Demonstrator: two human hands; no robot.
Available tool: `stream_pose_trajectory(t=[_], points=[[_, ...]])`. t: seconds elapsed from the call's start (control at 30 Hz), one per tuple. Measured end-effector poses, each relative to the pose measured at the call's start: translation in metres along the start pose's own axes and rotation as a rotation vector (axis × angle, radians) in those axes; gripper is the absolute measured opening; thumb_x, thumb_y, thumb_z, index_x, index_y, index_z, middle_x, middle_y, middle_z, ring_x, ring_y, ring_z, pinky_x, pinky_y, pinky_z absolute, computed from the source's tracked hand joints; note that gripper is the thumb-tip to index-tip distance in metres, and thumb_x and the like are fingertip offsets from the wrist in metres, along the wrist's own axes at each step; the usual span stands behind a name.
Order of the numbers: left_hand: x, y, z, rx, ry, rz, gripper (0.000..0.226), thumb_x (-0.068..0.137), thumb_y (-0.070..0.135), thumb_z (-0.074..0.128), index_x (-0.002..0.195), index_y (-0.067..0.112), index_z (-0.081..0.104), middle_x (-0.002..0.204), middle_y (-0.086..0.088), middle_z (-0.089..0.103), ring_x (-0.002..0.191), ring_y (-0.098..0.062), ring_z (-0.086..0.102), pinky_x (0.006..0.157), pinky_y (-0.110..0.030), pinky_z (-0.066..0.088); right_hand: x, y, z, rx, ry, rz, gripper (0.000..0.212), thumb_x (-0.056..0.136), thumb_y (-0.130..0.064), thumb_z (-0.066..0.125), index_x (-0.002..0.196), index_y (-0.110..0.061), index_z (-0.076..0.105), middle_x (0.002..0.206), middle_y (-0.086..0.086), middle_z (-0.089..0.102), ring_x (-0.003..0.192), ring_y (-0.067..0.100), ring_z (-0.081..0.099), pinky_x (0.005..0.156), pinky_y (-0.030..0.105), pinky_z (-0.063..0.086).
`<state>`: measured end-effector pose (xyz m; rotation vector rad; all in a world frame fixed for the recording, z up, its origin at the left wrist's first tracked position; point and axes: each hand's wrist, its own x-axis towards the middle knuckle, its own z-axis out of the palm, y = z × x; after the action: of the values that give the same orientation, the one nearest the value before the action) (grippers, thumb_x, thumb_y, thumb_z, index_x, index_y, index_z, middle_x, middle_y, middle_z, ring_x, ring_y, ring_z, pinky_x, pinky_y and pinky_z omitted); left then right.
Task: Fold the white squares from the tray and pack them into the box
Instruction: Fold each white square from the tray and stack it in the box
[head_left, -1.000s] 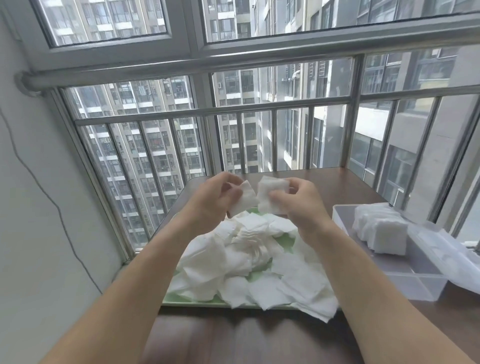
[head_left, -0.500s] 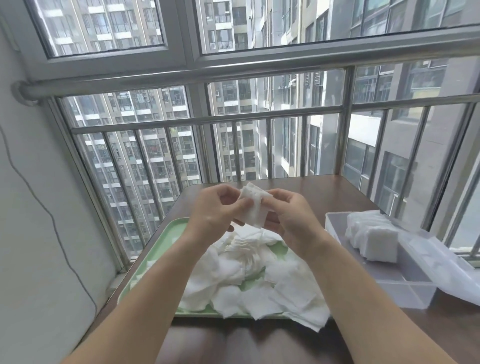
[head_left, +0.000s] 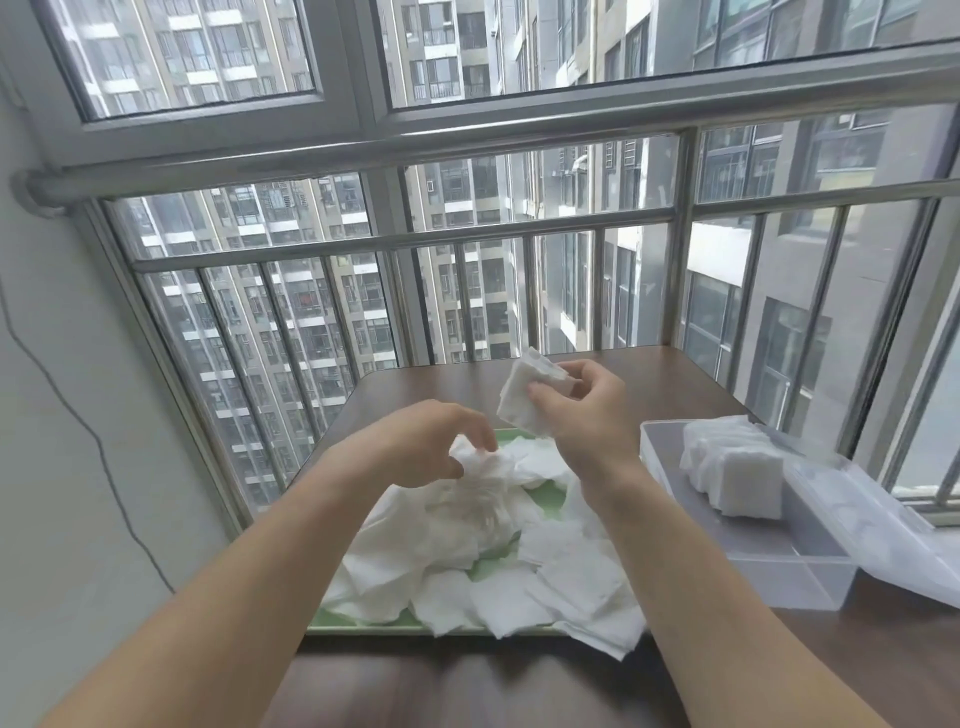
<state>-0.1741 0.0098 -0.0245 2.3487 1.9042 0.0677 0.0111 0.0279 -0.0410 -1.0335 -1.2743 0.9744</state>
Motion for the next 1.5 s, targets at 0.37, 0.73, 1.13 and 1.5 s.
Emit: stream_pose_trajectory(t=[0.37,0.73,1.13,1.5], points=[[0.003,-0.008,0.005,-0.278,0.390,-0.046,0.010,0.094,0.016,0.064,0.095,0.025,0.069,0.089,0.009,0.067,0.084,-0.016,0.066,0.080,-0.042,0.058,0.002,0.005,-0.002,-0.007,-0.030,0.048,0.011,0.088,-0.014,0.064,0.098,-0.014,0.069,0.083,-0.001,0.067,0.069,0.008,0.057,0.053,0.015,0.041],[-0.028,0.031,-0.007,-1.163,0.458,-0.016,0.010,0.096,0.016,0.065,0.103,0.009,0.068,0.084,-0.001,0.071,0.074,-0.012,0.064,0.057,-0.025,0.052,-0.002,0.006,-0.001,0.345,-0.283,0.217,0.017,0.084,0.003,0.072,0.099,-0.002,0.065,0.090,0.016,0.072,0.080,0.027,0.069,0.072,0.038,0.061],[-0.027,0.048,0.007,-1.021,0.793,-0.106,0.013,0.087,0.020,0.078,0.086,0.013,0.068,0.077,-0.002,0.070,0.065,-0.007,0.067,0.052,-0.026,0.055,-0.009,-0.002,0.000,0.502,-0.350,0.238,0.031,0.085,-0.008,0.075,0.109,0.006,0.060,0.102,0.028,0.070,0.102,0.043,0.069,0.094,0.052,0.056],[-0.026,0.055,0.003,-0.540,1.014,0.033,0.015,0.087,0.023,0.076,0.089,0.025,0.061,0.077,0.012,0.066,0.068,-0.007,0.065,0.062,-0.033,0.057,-0.008,-0.028,-0.013,0.531,-0.431,0.301,0.032,0.097,-0.025,0.061,0.114,0.002,0.062,0.109,0.024,0.070,0.089,0.034,0.072,0.085,0.044,0.060]])
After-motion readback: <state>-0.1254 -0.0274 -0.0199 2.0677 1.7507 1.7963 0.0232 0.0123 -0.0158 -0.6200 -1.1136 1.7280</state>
